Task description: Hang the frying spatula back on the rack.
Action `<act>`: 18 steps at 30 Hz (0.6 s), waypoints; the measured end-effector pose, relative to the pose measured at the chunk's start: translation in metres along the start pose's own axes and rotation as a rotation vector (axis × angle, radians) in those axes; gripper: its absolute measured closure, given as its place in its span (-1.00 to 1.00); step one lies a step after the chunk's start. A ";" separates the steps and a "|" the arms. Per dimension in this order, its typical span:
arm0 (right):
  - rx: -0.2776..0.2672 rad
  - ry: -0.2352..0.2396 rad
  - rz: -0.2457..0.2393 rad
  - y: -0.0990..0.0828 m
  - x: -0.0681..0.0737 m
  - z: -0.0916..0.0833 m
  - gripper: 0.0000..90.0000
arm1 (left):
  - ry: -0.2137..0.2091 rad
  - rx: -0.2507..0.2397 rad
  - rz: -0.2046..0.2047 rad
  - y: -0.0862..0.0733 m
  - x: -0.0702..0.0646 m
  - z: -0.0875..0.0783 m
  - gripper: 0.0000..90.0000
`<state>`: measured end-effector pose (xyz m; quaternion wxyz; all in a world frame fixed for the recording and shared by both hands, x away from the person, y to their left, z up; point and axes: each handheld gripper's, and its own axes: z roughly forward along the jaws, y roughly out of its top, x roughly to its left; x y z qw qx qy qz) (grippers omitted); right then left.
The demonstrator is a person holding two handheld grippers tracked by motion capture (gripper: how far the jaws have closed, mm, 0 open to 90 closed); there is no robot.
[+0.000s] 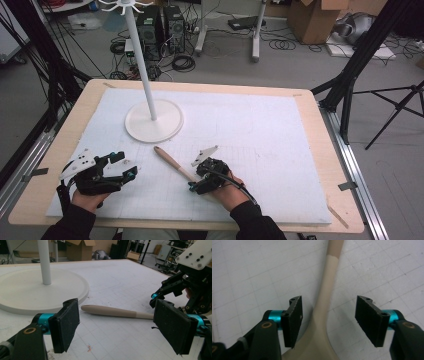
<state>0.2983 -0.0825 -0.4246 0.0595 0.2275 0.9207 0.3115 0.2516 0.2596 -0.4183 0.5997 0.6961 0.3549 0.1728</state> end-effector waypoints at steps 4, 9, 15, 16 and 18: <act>0.052 -0.002 -0.024 0.006 0.002 0.005 -0.02 | 0.001 0.003 -0.001 0.000 0.000 0.000 -0.52; 0.092 -0.020 -0.033 0.012 0.005 0.006 0.17 | 0.005 0.001 -0.005 0.000 0.001 0.000 -0.52; 0.120 -0.039 0.009 0.015 0.012 0.006 0.46 | 0.005 0.007 -0.005 0.000 0.000 0.000 -0.51; 0.117 -0.042 0.009 0.015 0.013 0.007 0.49 | 0.005 0.007 -0.005 0.000 -0.001 0.000 -0.50; 0.118 -0.046 0.012 0.015 0.014 0.007 0.54 | 0.007 0.008 -0.005 0.000 -0.001 0.000 -0.50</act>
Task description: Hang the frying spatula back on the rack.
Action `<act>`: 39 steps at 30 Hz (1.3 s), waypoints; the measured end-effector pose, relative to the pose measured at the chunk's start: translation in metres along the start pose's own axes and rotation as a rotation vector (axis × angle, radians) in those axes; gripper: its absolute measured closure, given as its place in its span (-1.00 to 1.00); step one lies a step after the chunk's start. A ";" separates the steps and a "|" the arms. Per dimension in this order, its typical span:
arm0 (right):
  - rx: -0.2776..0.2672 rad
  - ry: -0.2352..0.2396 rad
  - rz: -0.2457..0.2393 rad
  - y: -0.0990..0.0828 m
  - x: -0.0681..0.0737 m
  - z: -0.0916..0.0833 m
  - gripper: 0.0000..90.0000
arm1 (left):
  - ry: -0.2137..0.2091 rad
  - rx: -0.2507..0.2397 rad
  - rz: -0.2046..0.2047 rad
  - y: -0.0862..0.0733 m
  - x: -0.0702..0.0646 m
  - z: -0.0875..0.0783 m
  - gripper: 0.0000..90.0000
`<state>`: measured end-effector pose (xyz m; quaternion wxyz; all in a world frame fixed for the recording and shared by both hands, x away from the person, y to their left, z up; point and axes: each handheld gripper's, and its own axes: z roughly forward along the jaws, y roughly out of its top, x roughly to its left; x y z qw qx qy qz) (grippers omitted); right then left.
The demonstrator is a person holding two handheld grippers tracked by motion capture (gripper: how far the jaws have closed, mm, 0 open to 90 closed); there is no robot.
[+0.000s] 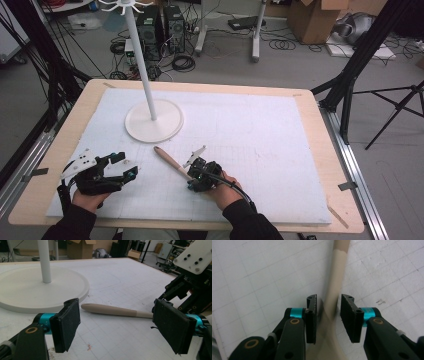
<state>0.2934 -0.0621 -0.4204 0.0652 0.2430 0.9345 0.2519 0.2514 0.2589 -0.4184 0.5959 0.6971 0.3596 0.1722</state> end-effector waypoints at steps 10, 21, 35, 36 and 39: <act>0.013 -0.020 0.024 0.002 0.003 0.000 0.72 | 0.001 0.006 0.000 0.000 0.000 0.001 -0.49; 0.017 -0.012 0.042 0.003 0.003 -0.001 0.73 | 0.003 -0.009 -0.013 0.000 0.003 -0.002 -0.47; -0.117 -0.015 0.094 -0.005 -0.008 -0.024 0.73 | 0.012 -0.039 -0.044 0.004 -0.003 -0.002 -0.46; -0.133 -0.016 0.098 -0.006 -0.009 -0.027 0.73 | 0.008 -0.036 -0.042 0.004 -0.004 -0.001 -0.46; -0.184 -0.021 0.104 -0.009 -0.010 -0.036 0.73 | -0.004 -0.032 -0.041 0.006 -0.010 0.003 -0.46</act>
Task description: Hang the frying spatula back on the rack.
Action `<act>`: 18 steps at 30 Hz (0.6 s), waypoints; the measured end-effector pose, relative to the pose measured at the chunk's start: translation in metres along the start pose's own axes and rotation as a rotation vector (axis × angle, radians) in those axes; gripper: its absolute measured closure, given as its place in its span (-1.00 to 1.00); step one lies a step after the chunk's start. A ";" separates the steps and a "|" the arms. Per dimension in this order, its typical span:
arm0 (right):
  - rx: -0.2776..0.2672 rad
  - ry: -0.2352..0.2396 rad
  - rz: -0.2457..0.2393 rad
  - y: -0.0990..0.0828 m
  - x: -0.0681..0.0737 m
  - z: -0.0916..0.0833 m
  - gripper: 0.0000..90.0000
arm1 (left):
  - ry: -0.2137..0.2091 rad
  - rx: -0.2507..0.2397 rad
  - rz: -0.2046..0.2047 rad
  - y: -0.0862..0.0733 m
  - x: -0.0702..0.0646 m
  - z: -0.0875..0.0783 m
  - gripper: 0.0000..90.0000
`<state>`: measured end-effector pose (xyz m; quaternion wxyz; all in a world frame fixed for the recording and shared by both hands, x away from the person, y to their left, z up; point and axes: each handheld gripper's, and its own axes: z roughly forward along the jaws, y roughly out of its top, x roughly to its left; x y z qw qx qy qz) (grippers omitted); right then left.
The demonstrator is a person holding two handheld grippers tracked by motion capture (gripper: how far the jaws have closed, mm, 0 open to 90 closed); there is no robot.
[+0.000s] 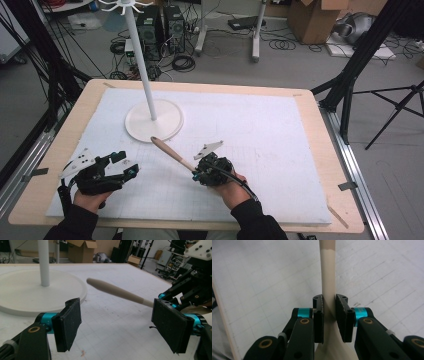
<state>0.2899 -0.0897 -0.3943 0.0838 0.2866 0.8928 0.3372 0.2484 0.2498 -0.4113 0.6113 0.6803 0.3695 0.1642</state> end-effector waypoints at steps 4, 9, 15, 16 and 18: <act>-0.074 0.006 -0.007 -0.002 -0.001 -0.010 0.73 | -0.012 -0.002 -0.014 0.003 -0.006 0.006 -0.47; -0.145 0.006 -0.029 -0.003 0.004 -0.015 0.73 | -0.019 -0.001 -0.058 0.010 -0.010 0.017 -0.50; -0.230 -0.010 -0.054 -0.002 0.012 -0.020 0.73 | -0.026 0.006 -0.086 0.022 -0.018 0.040 -0.52; -0.245 -0.009 -0.053 -0.003 0.013 -0.022 0.73 | -0.026 0.010 -0.086 0.024 -0.019 0.044 -0.52; -0.278 -0.016 -0.060 -0.003 0.015 -0.025 0.73 | -0.034 0.014 -0.092 0.029 -0.024 0.051 -0.51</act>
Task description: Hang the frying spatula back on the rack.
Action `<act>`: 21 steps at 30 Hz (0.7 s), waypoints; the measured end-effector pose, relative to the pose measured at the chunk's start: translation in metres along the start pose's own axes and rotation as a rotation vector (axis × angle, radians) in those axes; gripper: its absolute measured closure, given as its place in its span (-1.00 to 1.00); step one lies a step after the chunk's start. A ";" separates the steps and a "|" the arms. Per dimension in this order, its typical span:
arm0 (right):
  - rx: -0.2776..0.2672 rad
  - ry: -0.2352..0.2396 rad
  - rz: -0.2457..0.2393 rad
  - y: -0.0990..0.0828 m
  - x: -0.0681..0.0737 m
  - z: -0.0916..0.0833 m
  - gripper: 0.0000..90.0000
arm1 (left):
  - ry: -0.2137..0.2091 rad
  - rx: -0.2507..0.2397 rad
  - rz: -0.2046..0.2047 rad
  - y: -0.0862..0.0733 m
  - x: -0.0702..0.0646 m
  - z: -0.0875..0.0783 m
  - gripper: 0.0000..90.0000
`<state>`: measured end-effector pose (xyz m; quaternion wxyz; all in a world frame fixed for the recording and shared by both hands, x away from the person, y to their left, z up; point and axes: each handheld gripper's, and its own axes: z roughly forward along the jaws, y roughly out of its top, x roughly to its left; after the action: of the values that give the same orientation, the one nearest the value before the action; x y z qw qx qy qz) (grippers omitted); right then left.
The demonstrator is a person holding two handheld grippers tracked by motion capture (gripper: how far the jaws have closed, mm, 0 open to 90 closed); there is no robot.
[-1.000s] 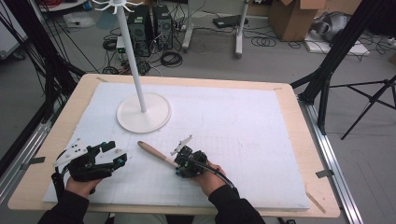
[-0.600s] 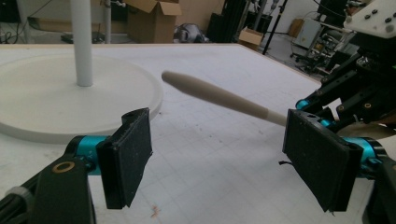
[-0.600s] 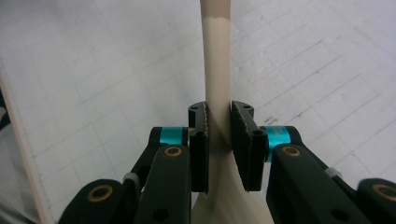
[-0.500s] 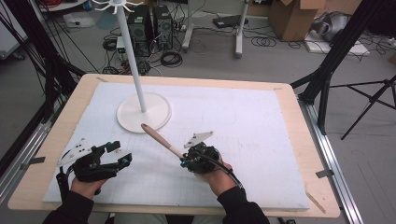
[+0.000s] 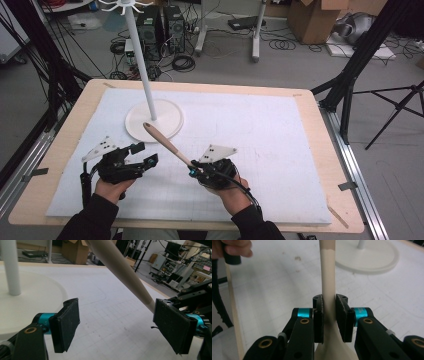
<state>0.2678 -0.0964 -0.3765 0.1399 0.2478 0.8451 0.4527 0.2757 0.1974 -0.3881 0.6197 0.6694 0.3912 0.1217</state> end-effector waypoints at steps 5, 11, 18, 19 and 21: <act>-0.042 -0.007 -0.001 0.001 0.001 -0.006 0.73 | -0.027 0.001 0.004 0.018 -0.010 0.013 -0.46; -0.062 -0.025 -0.017 0.003 0.004 -0.011 0.73 | -0.039 -0.019 -0.008 0.039 -0.015 0.020 -0.36; -0.082 -0.039 -0.026 0.004 0.004 -0.016 0.72 | -0.025 -0.033 -0.033 0.057 -0.013 0.021 -0.18; -0.084 -0.040 -0.026 0.004 0.005 -0.017 0.72 | -0.029 -0.032 -0.040 0.057 -0.013 0.021 -0.14; -0.090 -0.050 -0.034 0.005 0.006 -0.017 0.72 | -0.049 -0.026 -0.045 0.058 -0.013 0.023 0.03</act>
<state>0.2565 -0.1030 -0.3626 0.1796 0.2382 0.8242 0.4814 0.3033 0.1764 -0.3351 0.6403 0.6553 0.3891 0.0962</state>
